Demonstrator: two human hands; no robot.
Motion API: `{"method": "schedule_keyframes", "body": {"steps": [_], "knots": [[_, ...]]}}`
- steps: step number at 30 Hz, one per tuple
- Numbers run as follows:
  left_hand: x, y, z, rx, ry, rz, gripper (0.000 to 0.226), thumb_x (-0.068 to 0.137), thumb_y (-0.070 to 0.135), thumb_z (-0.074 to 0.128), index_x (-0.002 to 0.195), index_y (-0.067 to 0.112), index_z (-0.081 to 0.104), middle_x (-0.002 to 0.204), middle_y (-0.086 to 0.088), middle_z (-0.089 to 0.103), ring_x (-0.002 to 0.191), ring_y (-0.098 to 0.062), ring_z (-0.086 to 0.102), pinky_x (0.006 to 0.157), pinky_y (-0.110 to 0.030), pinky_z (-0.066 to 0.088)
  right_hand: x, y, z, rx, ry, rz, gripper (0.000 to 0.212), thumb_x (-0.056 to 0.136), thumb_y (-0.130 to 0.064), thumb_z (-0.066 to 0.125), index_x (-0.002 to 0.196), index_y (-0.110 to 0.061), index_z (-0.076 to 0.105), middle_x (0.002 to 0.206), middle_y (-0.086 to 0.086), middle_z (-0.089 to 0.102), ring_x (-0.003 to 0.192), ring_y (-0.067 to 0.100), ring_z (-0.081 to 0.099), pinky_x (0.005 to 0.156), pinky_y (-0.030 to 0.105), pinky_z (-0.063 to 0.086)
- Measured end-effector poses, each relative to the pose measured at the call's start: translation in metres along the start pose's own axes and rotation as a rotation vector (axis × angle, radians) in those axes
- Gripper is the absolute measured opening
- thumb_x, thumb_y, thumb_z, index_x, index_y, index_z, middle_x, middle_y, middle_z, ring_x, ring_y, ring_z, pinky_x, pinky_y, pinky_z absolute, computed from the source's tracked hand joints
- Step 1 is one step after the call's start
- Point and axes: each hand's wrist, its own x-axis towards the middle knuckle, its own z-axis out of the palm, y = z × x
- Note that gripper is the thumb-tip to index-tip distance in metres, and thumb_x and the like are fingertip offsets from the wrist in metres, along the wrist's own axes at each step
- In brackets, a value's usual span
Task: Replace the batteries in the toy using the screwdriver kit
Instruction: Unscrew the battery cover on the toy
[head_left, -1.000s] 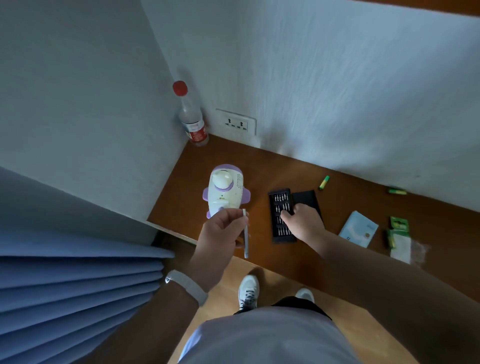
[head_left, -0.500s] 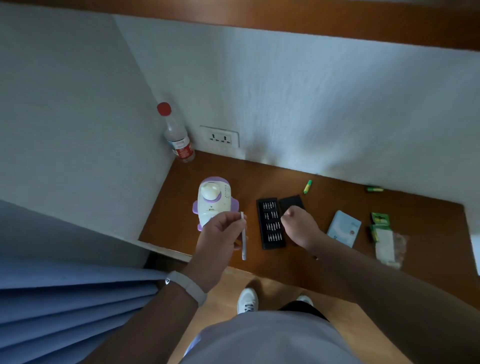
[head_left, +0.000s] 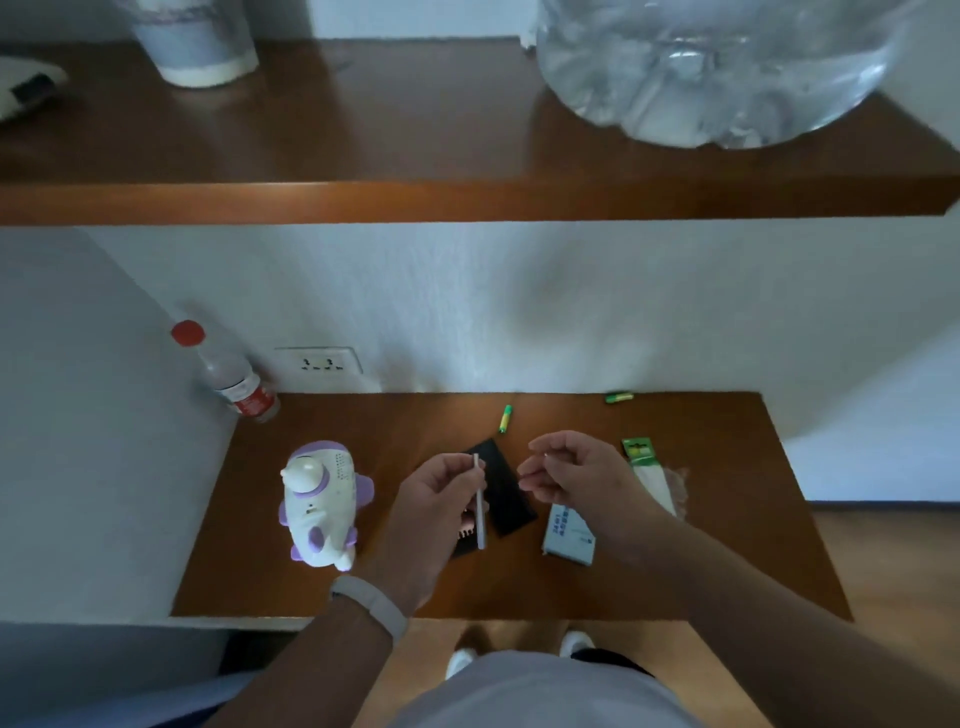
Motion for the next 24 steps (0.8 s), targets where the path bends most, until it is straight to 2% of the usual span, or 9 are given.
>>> {"method": "schedule_keyframes", "body": {"steps": [4, 6, 9, 14, 18, 21, 24], "knots": [[0.003, 0.013, 0.03, 0.001, -0.056, -0.004, 0.024, 0.098, 0.019, 0.062, 0.084, 0.033, 0.076, 0.078, 0.002, 0.07, 0.073, -0.015, 0.066, 0.074, -0.033, 0.057, -0.013, -0.006, -0.022, -0.022, 0.014, -0.063, 0.018, 0.103, -0.007, 0.044, 0.105, -0.011, 0.061, 0.091, -0.002, 0.077, 0.088, 0.012, 0.073, 0.071, 0.019, 0.056], [0.004, 0.019, 0.042, 0.005, -0.08, 0.004, 0.022, 0.098, 0.019, 0.062, 0.085, 0.031, 0.076, 0.078, 0.001, 0.07, 0.073, -0.015, 0.066, 0.074, -0.033, 0.056, -0.018, -0.008, -0.033, -0.02, 0.017, -0.077, 0.015, 0.103, -0.009, 0.044, 0.105, -0.01, 0.059, 0.094, -0.004, 0.077, 0.091, 0.01, 0.072, 0.072, 0.02, 0.057], [0.007, 0.027, 0.059, 0.026, -0.113, 0.034, 0.016, 0.098, 0.02, 0.062, 0.091, 0.025, 0.075, 0.08, 0.0, 0.07, 0.073, -0.014, 0.066, 0.072, -0.029, 0.055, -0.023, -0.011, -0.05, -0.016, 0.001, -0.112, 0.011, 0.103, -0.011, 0.045, 0.106, -0.005, 0.054, 0.097, -0.005, 0.077, 0.094, 0.01, 0.072, 0.074, 0.019, 0.057], [0.006, 0.038, 0.083, 0.099, -0.204, 0.087, 0.021, 0.099, 0.024, 0.061, 0.086, 0.033, 0.075, 0.073, 0.009, 0.07, 0.069, -0.005, 0.069, 0.064, -0.016, 0.053, -0.029, -0.017, -0.073, 0.019, 0.026, -0.159, 0.009, 0.101, -0.014, 0.05, 0.103, -0.006, 0.054, 0.099, -0.006, 0.076, 0.096, 0.009, 0.071, 0.075, 0.02, 0.056], [0.005, 0.044, 0.097, 0.121, -0.248, 0.102, 0.02, 0.099, 0.024, 0.062, 0.087, 0.032, 0.076, 0.071, 0.009, 0.07, 0.067, -0.002, 0.067, 0.063, -0.016, 0.053, -0.03, -0.019, -0.088, -0.032, 0.106, -0.23, 0.011, 0.095, -0.02, 0.06, 0.088, -0.023, 0.067, 0.08, -0.011, 0.068, 0.08, 0.005, 0.065, 0.073, 0.02, 0.056], [0.006, 0.047, 0.104, 0.137, -0.252, 0.108, 0.02, 0.099, 0.023, 0.062, 0.089, 0.032, 0.077, 0.073, 0.009, 0.07, 0.069, -0.002, 0.067, 0.064, -0.016, 0.053, -0.027, -0.021, -0.095, 0.038, 0.09, -0.248, 0.008, 0.093, -0.017, 0.063, 0.089, -0.018, 0.069, 0.076, -0.004, 0.067, 0.074, 0.01, 0.063, 0.075, 0.024, 0.056], [0.005, 0.05, 0.109, 0.147, -0.247, 0.112, 0.023, 0.1, 0.021, 0.062, 0.088, 0.033, 0.078, 0.073, 0.01, 0.071, 0.071, -0.001, 0.068, 0.062, -0.015, 0.051, -0.024, -0.022, -0.098, 0.055, 0.062, -0.27, 0.007, 0.093, -0.014, 0.063, 0.092, -0.013, 0.069, 0.075, 0.001, 0.07, 0.072, 0.012, 0.064, 0.073, 0.022, 0.055]]}}
